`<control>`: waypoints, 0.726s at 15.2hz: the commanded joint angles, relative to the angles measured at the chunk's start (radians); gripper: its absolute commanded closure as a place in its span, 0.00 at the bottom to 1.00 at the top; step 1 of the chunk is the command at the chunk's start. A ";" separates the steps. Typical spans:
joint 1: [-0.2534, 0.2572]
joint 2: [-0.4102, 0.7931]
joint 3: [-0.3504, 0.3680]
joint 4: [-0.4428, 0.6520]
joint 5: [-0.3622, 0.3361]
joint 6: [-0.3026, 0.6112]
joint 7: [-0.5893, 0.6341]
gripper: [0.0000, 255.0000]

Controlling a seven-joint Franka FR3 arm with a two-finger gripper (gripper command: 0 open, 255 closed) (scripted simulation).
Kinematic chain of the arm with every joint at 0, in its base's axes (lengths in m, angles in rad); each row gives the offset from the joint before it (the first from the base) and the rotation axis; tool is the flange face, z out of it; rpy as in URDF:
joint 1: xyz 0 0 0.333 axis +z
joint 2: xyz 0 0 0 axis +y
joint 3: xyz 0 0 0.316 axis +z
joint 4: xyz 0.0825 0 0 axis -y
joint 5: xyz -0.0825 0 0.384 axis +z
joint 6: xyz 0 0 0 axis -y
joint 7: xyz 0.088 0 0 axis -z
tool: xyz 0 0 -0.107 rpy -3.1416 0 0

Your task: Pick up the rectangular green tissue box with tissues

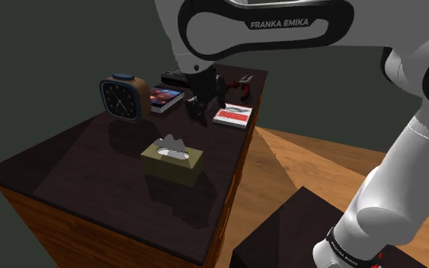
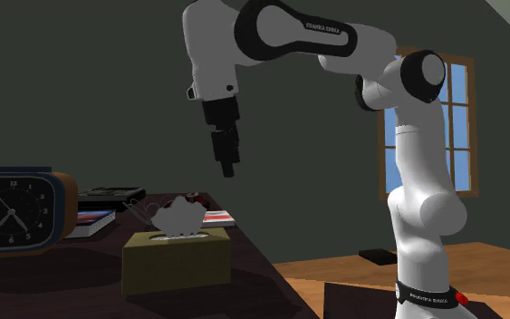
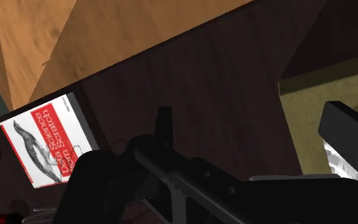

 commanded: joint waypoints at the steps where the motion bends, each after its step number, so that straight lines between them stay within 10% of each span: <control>1: 0.041 0.133 0.043 0.119 -0.071 -0.070 0.045 0.00; 7: 0.254 0.514 0.064 0.508 -0.280 -0.305 0.082 0.00; 11: 0.259 0.528 0.059 0.481 -0.281 -0.277 0.094 0.00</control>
